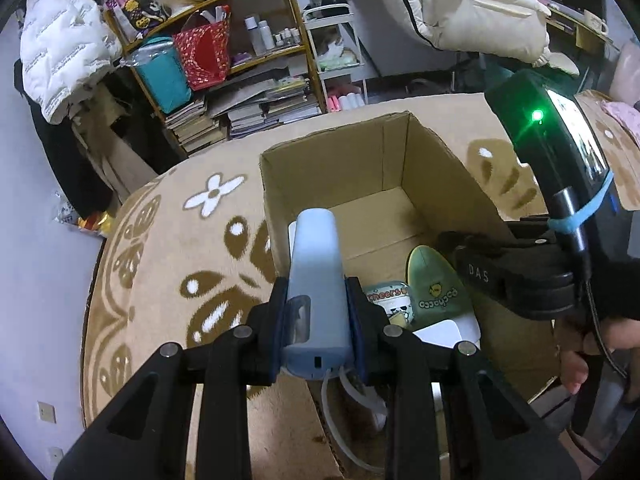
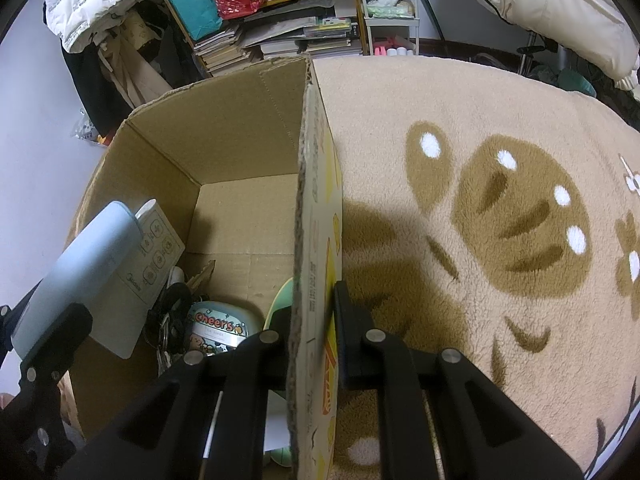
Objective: Organize rigid objects
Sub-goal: 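Lower the power bank into the box and open the left tool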
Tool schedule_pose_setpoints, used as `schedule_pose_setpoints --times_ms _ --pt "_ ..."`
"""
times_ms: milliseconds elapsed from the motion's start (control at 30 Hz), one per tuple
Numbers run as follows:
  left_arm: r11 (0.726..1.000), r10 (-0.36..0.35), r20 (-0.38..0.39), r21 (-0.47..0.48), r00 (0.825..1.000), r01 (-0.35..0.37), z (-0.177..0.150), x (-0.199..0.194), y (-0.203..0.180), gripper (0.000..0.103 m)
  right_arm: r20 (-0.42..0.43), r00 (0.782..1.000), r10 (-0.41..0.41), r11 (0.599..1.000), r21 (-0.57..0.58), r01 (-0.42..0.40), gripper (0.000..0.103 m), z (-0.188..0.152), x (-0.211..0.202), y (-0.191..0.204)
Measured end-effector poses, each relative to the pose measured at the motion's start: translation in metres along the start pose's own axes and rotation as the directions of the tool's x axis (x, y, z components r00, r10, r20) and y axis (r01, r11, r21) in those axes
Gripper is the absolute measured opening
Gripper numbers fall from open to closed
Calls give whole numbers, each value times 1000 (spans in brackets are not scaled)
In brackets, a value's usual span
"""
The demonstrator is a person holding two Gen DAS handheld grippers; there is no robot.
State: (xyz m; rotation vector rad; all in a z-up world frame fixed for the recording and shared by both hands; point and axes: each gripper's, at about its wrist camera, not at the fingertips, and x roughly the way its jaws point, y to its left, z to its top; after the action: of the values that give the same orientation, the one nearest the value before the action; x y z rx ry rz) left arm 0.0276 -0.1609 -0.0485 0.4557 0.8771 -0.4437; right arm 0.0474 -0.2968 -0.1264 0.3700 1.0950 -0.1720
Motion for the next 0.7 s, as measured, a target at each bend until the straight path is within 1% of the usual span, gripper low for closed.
schedule_pose_setpoints --times_ms 100,233,267,300,333,367,433,467,500,533,567,633,700 --pt "1000 4 13 -14 1000 -3 0 -8 3 30 0 1000 1 1000 -1 -1 14 0 -1 0" --pt "1000 17 39 -4 999 -17 -2 -21 3 32 7 1000 4 1000 -2 -4 15 0 -4 1" --pt "1000 26 46 -5 999 -26 -3 -25 3 39 11 1000 3 1000 -5 -3 15 0 -5 1" --pt "999 34 54 -6 998 -34 -4 -28 4 52 16 1000 1 1000 -11 -1 15 0 -8 1" --pt "999 44 68 -10 997 -43 -4 -33 4 58 21 1000 -1 1000 -15 1 15 -1 -9 2" --pt "999 52 79 -14 996 -51 -4 -37 5 62 25 1000 -3 1000 -18 3 15 -1 -11 4" --pt "998 57 88 -16 995 -55 -6 -45 9 66 41 999 -9 999 -30 11 15 -1 -17 7" --pt "998 59 85 -17 995 -58 -6 -48 12 71 53 999 -10 999 -35 12 15 -1 -21 8" --pt "998 64 85 -20 994 -62 -7 -50 14 79 60 998 -11 999 -37 13 15 -2 -23 9" --pt "997 74 88 -29 993 -72 -9 -54 17 83 72 997 -11 999 -39 14 15 -2 -28 10" --pt "996 82 93 -40 992 -79 -11 -58 21 89 80 997 -10 999 -40 13 19 -2 -31 11" --pt "995 88 101 -60 991 -82 -14 -65 30 95 102 995 -11 999 -42 15 30 -3 -41 11" --pt "993 96 110 -76 989 -88 -18 -73 38 100 126 992 11 999 -35 -7 51 -6 -50 10"
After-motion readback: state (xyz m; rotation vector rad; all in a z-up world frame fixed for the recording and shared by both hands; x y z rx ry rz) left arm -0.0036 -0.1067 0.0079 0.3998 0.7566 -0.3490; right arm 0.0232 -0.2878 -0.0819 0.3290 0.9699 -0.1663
